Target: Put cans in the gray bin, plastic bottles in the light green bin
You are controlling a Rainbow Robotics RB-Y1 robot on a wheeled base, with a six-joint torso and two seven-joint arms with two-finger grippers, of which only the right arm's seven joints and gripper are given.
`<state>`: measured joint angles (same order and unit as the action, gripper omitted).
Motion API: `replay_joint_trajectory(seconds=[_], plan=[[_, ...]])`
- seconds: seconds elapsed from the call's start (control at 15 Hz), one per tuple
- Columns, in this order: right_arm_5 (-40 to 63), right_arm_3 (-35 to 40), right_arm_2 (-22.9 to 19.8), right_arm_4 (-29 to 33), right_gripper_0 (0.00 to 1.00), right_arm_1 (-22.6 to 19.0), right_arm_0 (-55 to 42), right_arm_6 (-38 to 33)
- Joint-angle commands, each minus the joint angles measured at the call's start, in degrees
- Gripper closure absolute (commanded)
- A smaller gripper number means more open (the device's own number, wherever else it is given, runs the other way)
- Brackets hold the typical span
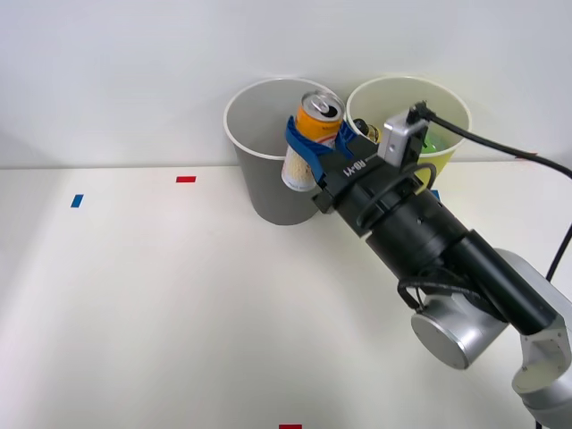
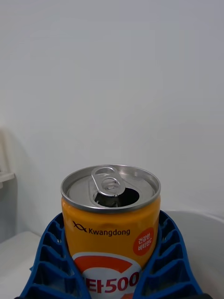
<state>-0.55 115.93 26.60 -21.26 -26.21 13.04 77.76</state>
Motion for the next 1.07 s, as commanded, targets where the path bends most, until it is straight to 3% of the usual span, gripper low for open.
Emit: replay_joint_trajectory(seconds=[0.07, 0.27, 0.73, 1.07], plan=[[9.6, 0.0, -3.6, -0.3, 0.89, 4.8, 5.5, -0.4], [17.0, -0.4, -5.6, 0.5, 0.89, 7.5, 9.4, -0.5], [3.5, -26.4, -5.2, 3.9, 0.89, 13.9, 23.2, -0.7], [-0.7, -36.8, -5.3, 5.4, 0.89, 16.5, 28.6, 0.2]])
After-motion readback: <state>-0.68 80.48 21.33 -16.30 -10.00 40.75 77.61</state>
